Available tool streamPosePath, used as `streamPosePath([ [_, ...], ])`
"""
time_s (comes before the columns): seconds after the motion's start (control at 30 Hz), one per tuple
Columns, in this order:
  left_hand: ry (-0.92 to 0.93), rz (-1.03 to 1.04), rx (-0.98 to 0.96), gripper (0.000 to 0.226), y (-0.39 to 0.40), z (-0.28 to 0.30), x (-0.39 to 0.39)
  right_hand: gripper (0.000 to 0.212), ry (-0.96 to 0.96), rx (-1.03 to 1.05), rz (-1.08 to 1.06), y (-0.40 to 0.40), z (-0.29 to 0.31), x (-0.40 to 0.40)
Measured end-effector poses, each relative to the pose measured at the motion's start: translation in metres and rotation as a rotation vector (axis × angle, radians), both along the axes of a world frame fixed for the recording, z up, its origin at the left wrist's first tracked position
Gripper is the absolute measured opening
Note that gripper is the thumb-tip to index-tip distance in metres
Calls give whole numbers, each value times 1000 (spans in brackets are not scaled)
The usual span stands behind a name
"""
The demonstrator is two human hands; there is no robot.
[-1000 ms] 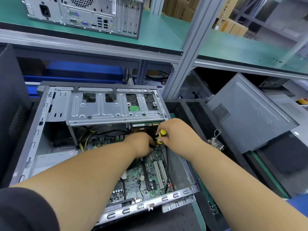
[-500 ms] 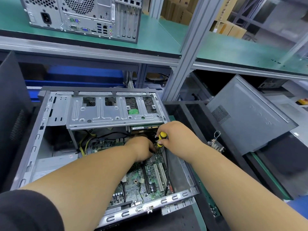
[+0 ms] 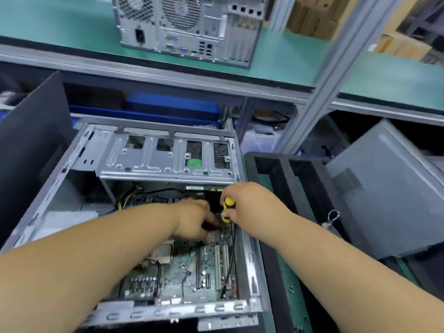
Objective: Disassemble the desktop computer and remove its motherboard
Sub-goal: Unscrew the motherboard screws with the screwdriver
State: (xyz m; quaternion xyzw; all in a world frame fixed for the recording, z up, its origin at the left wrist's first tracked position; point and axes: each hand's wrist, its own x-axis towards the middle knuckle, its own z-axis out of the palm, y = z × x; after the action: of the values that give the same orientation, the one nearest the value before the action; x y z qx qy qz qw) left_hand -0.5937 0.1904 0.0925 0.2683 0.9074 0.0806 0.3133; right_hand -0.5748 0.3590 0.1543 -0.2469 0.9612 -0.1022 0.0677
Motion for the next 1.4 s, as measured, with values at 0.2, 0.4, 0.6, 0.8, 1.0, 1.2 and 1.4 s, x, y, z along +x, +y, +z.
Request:
streamPosePath([
  [0.2, -6, 294, -184, 55, -56, 46, 36, 15, 135, -10, 182, -53, -15, 2],
  [0.4, 113, 689, -35, 42, -83, 37, 92, 25, 214, 9, 231, -77, -23, 4],
  [0.6, 167, 784, 116, 29, -91, 30, 108, 22, 223, -9, 182, -79, -22, 6],
  [0.8, 75, 668, 136, 27, -89, 27, 99, 22, 216, -15, 100, -84, -22, 7],
  [1.0, 34, 492, 140, 27, -86, 24, 96, 24, 224, 32, 54, -88, -22, 8],
  [1.2, 20, 417, 194, 26, -86, 19, 93, 21, 250, 86, 79, -89, -23, 9],
  [1.4, -13, 392, 204, 27, -86, 18, 86, 22, 299, 163, 70, -89, -25, 9],
])
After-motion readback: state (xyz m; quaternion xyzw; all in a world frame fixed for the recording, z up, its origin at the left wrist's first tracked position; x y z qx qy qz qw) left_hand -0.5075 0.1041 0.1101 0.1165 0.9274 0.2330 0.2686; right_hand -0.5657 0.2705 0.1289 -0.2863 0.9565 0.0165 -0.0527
